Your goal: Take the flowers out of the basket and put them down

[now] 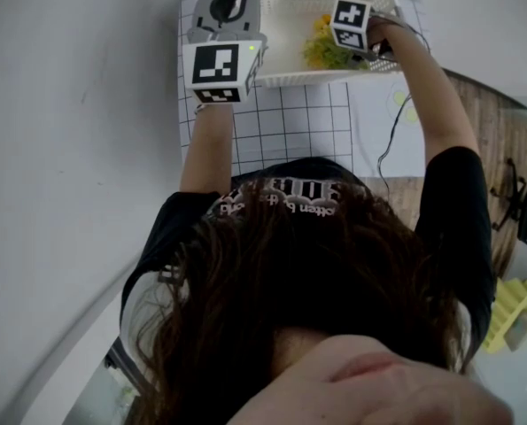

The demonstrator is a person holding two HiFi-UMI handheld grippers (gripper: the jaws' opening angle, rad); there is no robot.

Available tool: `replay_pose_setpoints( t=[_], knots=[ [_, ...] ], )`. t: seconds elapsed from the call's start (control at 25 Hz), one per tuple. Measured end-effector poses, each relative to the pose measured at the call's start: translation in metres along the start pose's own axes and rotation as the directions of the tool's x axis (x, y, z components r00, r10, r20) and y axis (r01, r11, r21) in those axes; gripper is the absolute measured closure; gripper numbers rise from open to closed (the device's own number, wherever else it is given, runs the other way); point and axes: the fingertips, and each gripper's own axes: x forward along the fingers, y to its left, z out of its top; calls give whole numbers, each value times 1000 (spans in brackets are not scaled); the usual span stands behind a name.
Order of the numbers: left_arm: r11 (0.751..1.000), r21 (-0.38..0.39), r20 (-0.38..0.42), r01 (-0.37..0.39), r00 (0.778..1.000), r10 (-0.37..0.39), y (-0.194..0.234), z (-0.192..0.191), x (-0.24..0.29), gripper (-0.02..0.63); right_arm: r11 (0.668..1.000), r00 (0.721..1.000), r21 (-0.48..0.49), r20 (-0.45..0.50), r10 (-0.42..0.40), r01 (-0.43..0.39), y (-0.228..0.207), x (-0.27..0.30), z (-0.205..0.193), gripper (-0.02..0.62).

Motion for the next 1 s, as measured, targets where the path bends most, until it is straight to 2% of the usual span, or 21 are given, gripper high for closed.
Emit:
replay_pose_setpoints(
  t=[0.32,0.4,0.48,0.6,0.76,1.0],
  knots=[
    [1000,4,-3,-4,1000,4,1,0,-2,604,1000,1000,-17,-12,-22,22,-4,19,0,338],
    [1000,4,-3,-7,1000,7,1,0,-3,604,998,999,-46,-20,-44,43,-7,20,1,361],
    [1000,5,-3,-7,1000,7,0,0,-3,604,992,996,-99,-26,-86,83,-10,20,3,417],
    [1000,3,-4,-11,1000,11,1,0,-5,604,984,993,-142,-26,-116,111,-12,19,4,445],
    [1000,0,-3,-15,1000,15,1,0,-6,604,980,990,-139,3,-141,140,-14,15,8,477],
    [1000,0,-1,-16,1000,16,1,1,-7,604,968,971,-119,119,-207,221,-21,-3,27,524]
  ],
)
